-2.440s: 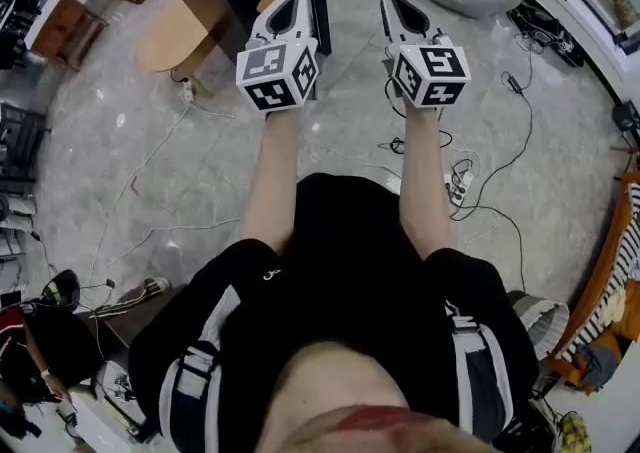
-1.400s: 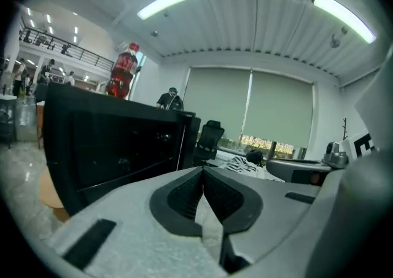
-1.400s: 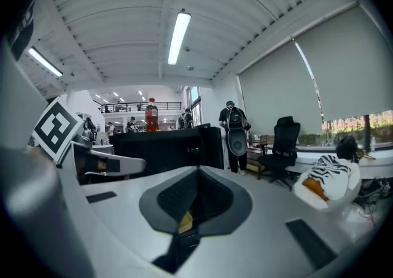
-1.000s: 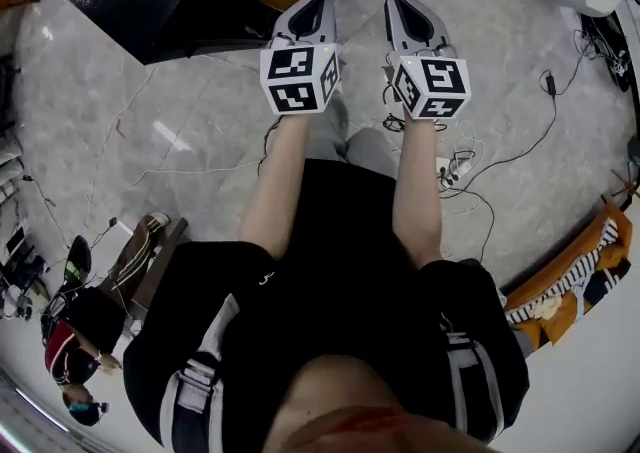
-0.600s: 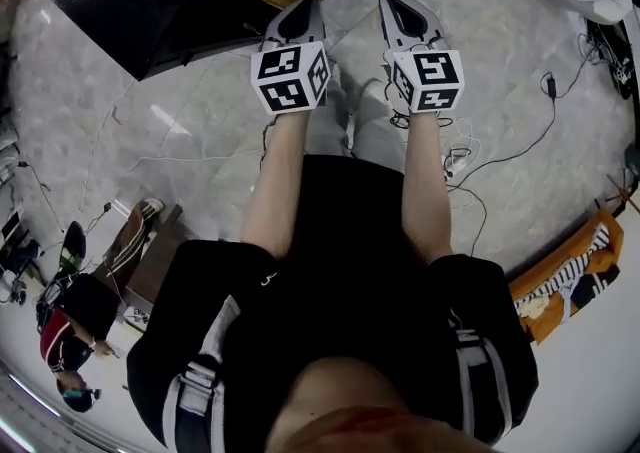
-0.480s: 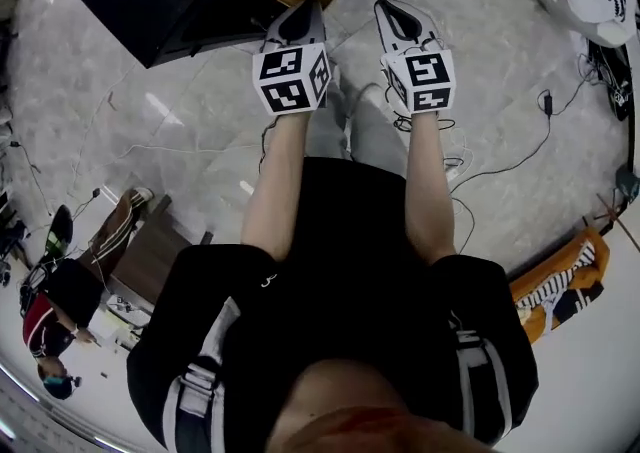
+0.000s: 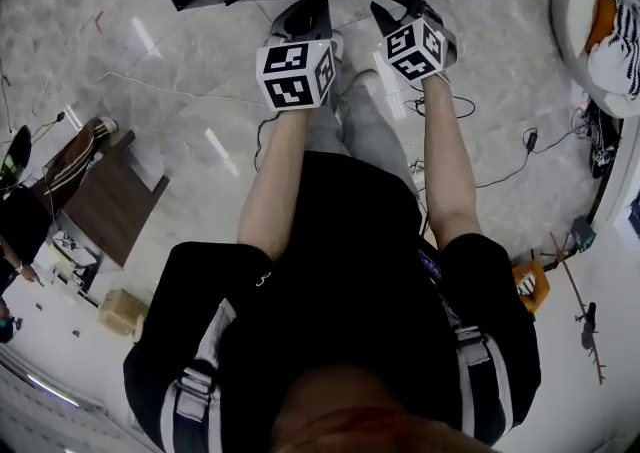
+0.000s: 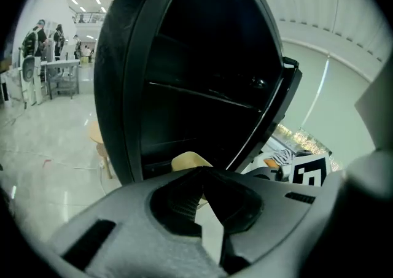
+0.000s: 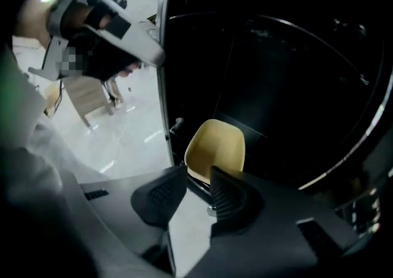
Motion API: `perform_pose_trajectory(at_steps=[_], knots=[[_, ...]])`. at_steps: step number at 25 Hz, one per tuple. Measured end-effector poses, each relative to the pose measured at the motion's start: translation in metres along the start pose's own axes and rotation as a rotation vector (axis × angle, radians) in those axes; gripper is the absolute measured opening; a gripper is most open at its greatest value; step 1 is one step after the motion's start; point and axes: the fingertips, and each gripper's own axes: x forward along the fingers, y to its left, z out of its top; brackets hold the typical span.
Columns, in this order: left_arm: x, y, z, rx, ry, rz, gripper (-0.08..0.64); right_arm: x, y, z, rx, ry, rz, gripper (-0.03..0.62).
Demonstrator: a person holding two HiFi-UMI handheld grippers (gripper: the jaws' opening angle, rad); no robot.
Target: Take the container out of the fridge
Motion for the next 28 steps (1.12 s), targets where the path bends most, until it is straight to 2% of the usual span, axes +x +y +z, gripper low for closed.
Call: perform_pose_trajectory(at_steps=[4,7,11,15,17,20,22,25,28], knots=[[-0.007,0.008,-0.004,-0.010,0.002,0.025,0.008,0.031,0.008,-0.017,-0.295,0.123,0.017,0.101],[-0.010,0.006,-0.003,-0.003,-0.003,0.028,0.008,0.044,0.006,-0.026,-0.436,0.178,-0.008,0.101],[-0.013,0.001,-0.004,0.007,-0.005,0.027,0.008,0.055,0.009,-0.029,-0.533,0.196,0.000,0.101],[-0.016,-0.004,-0.008,0.009,-0.002,0.025,0.008,0.062,0.007,-0.030,-0.547,0.221,0.000,0.096],[-0.019,-0.006,-0.010,0.012,-0.001,0.026,0.008,0.061,0.005,-0.029,-0.552,0.220,-0.011,0.072],[-0.022,-0.007,-0.011,0.014,-0.004,0.027,0.008,0.054,0.005,-0.024,-0.516,0.198,-0.035,0.021],[-0.023,-0.010,-0.011,0.019,-0.007,0.023,0.008,0.043,0.004,-0.021,-0.435,0.183,-0.056,0.017],[-0.025,-0.020,-0.009,0.034,-0.015,0.004,0.008,0.017,0.003,-0.016,-0.255,0.137,-0.081,0.015],[-0.025,-0.042,-0.005,0.061,-0.030,-0.036,0.008,-0.019,-0.004,-0.010,-0.018,0.041,-0.133,0.015]])
